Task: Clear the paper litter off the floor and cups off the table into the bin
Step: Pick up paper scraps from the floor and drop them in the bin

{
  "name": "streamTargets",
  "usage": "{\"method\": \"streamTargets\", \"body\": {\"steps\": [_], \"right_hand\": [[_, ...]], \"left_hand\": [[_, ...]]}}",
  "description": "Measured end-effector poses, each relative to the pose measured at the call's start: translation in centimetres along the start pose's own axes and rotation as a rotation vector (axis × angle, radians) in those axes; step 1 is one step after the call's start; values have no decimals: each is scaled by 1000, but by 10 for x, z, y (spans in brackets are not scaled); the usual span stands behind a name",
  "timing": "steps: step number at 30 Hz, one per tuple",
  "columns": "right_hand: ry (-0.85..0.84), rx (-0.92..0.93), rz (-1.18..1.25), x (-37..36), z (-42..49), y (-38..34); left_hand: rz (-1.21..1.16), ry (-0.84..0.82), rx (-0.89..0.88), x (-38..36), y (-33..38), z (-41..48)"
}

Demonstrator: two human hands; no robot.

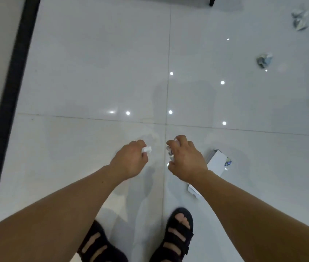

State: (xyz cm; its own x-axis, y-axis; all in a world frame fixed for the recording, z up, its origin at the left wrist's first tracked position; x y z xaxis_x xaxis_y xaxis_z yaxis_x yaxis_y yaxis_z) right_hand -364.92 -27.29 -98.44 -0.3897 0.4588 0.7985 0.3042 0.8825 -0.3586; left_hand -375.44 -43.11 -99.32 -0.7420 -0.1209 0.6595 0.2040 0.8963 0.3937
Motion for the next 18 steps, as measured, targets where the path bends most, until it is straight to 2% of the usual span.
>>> {"method": "streamTargets", "body": {"steps": [5,11,18], "right_hand": [[-12,82,-60,124,-64,-84],[18,158,-92,272,-152,-188],[26,385,-207,368,-231,-288]], "left_hand": [[2,77,11,115,35,-101],[-108,173,48,242,74,-247],[-305,401,188,328,92,-405]]}}
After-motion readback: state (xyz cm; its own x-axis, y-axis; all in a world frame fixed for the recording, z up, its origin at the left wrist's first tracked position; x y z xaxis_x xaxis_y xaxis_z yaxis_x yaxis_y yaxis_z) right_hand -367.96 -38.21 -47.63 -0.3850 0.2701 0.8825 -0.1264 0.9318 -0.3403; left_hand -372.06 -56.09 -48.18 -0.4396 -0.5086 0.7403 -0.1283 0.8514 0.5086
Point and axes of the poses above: each hand's wrist, its own z-axis towards the middle knuckle, its own x-axis out of the back of the hand, y = z × x, the point moved 1 cm from there along z, towards the middle knuckle, and after that the axes turned 11 degrees about x, right-handed, at the moved point
